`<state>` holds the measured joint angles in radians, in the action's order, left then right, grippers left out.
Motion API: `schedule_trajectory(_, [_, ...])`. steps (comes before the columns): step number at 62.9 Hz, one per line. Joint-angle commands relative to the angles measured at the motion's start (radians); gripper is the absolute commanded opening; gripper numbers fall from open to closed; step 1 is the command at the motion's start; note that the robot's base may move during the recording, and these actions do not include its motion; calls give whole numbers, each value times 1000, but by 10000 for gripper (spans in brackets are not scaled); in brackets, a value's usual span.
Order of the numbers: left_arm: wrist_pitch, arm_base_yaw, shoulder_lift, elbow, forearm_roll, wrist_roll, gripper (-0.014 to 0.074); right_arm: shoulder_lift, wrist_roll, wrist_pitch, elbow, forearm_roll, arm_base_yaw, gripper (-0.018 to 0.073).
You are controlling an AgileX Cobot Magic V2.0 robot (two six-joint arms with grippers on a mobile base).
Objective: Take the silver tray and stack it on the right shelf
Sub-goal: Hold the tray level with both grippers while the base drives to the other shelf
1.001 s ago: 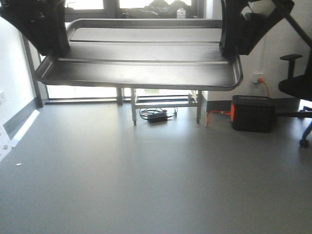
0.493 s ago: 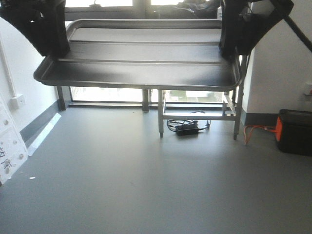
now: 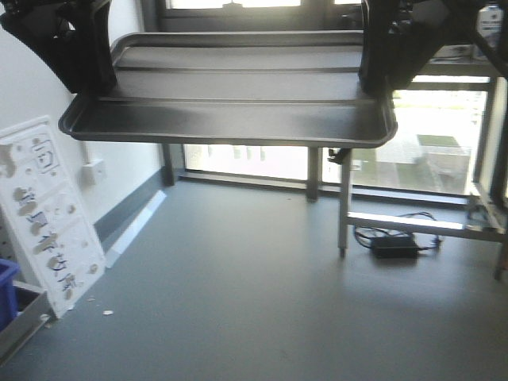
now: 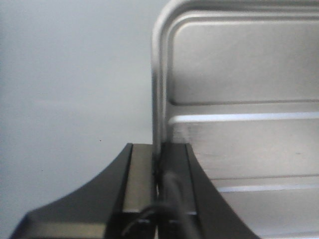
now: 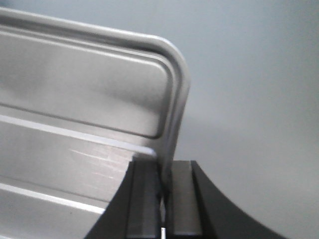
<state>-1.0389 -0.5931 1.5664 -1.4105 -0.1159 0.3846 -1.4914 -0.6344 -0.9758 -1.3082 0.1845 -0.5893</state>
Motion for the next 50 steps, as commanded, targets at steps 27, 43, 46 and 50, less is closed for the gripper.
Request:
schedule_trajectory(27, [78, -20, -30, -39, 54, -12, -93, 37, 28, 105, -42, -32, -9, 56])
schedule_trajectory(43, [78, -20, -30, -39, 54, -12, -93, 37, 28, 105, -42, -32, -9, 56])
schedule_trajectory(46, [78, -20, -30, -39, 54, -12, -93, 37, 28, 105, -42, -32, -9, 56])
schedule_trajectory(50, [78, -20, -30, -39, 54, -12, -93, 37, 28, 105, -42, -32, -9, 56])
